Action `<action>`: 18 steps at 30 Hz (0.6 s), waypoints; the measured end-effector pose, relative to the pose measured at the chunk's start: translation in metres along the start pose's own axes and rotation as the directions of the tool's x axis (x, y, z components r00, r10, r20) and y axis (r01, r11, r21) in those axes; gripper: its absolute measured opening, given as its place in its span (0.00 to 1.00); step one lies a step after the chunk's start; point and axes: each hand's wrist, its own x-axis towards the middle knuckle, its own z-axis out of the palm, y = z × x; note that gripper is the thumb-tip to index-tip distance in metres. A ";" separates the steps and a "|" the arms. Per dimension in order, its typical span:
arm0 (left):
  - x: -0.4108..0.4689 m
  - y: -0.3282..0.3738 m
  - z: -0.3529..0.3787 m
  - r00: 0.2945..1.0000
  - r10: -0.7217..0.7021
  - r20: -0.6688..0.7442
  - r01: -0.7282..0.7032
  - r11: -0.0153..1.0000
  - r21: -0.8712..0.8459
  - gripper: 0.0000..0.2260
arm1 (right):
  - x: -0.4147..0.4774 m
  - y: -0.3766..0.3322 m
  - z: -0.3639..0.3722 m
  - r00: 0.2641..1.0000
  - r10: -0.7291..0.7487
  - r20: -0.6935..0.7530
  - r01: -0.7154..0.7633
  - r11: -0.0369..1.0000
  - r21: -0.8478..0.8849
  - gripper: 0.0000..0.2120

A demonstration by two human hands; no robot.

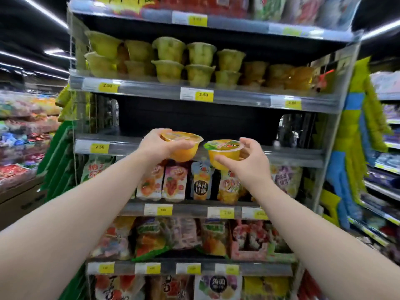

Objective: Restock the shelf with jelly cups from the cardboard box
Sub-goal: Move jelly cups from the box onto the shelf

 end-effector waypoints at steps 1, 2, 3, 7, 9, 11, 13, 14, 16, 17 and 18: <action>0.003 0.011 0.003 1.000 0.016 -0.009 -0.016 1.000 -0.006 0.50 | 0.009 -0.002 -0.006 0.999 -0.026 -0.019 0.026 1.000 0.017 0.41; 0.009 0.021 0.006 0.999 0.036 -0.014 -0.037 0.999 -0.019 0.51 | 0.018 -0.005 -0.011 0.998 -0.052 -0.035 0.053 0.998 0.032 0.40; 0.013 0.031 0.008 0.998 0.058 -0.021 -0.059 0.998 -0.031 0.54 | 0.027 -0.008 -0.015 0.996 -0.078 -0.051 0.080 0.996 0.046 0.40; 0.037 0.062 0.017 0.987 0.157 -0.025 -0.158 0.986 -0.057 0.50 | 0.064 -0.014 -0.026 0.980 -0.164 -0.114 0.174 0.981 0.082 0.40; 0.051 0.074 0.021 0.980 0.199 -0.029 -0.201 0.977 -0.072 0.50 | 0.082 -0.017 -0.030 0.966 -0.214 -0.146 0.229 0.969 0.093 0.40; 0.065 0.085 0.026 0.972 0.232 -0.043 -0.235 0.968 -0.090 0.55 | 0.101 -0.024 -0.035 0.946 -0.264 -0.188 0.282 0.956 0.077 0.37; 0.081 0.095 0.032 0.960 0.275 -0.043 -0.278 0.957 -0.086 0.56 | 0.121 -0.029 -0.038 0.925 -0.293 -0.243 0.316 0.947 0.061 0.33; 0.089 0.100 0.036 0.955 0.294 -0.040 -0.296 0.952 -0.083 0.55 | 0.131 -0.031 -0.040 0.912 -0.305 -0.275 0.330 0.943 0.048 0.32; 0.104 0.110 0.044 0.944 0.329 -0.033 -0.330 0.940 -0.086 0.51 | 0.153 -0.034 -0.043 0.886 -0.318 -0.338 0.343 0.939 0.015 0.31; 0.112 0.114 0.048 0.940 0.339 -0.027 -0.340 0.935 -0.101 0.50 | 0.163 -0.035 -0.045 0.878 -0.317 -0.358 0.341 0.940 0.005 0.30; 0.119 0.117 0.051 0.936 0.352 -0.020 -0.352 0.928 -0.118 0.49 | 0.174 -0.034 -0.048 0.875 -0.316 -0.368 0.337 0.941 -0.007 0.29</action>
